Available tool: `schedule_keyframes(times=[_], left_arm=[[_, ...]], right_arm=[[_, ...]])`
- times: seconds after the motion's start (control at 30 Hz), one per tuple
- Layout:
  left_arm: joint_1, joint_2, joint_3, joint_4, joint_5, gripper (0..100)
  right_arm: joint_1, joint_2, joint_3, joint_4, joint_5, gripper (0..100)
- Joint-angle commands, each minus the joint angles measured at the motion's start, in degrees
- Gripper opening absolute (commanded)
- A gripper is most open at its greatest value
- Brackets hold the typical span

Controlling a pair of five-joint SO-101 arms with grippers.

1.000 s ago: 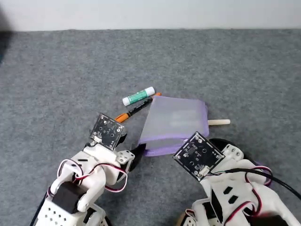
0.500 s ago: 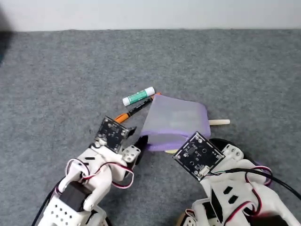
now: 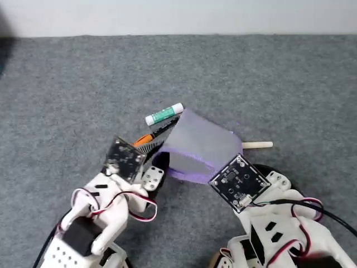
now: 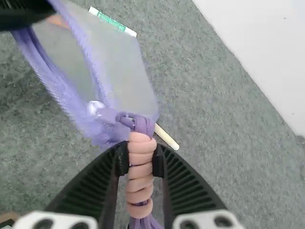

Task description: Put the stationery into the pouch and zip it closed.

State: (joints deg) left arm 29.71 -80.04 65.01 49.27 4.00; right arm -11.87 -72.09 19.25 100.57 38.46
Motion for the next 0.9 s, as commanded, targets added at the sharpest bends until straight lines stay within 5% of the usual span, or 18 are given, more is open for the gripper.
schedule_keyframes(times=[0.0,0.37,0.87], left_arm=[[0.3,0.0,-8.8,-0.4,0.7,1],[0.0,0.0,-25.3,17.6,0.6,1],[-28.7,-0.4,-35.0,32.3,-11.0,1]], right_arm=[[0.8,0.0,-2.5,0.8,-1.1,0.9],[-4.1,4.2,-0.9,-14.0,3.1,0.9],[-25.1,21.9,-1.1,-28.9,-4.9,0.9]])
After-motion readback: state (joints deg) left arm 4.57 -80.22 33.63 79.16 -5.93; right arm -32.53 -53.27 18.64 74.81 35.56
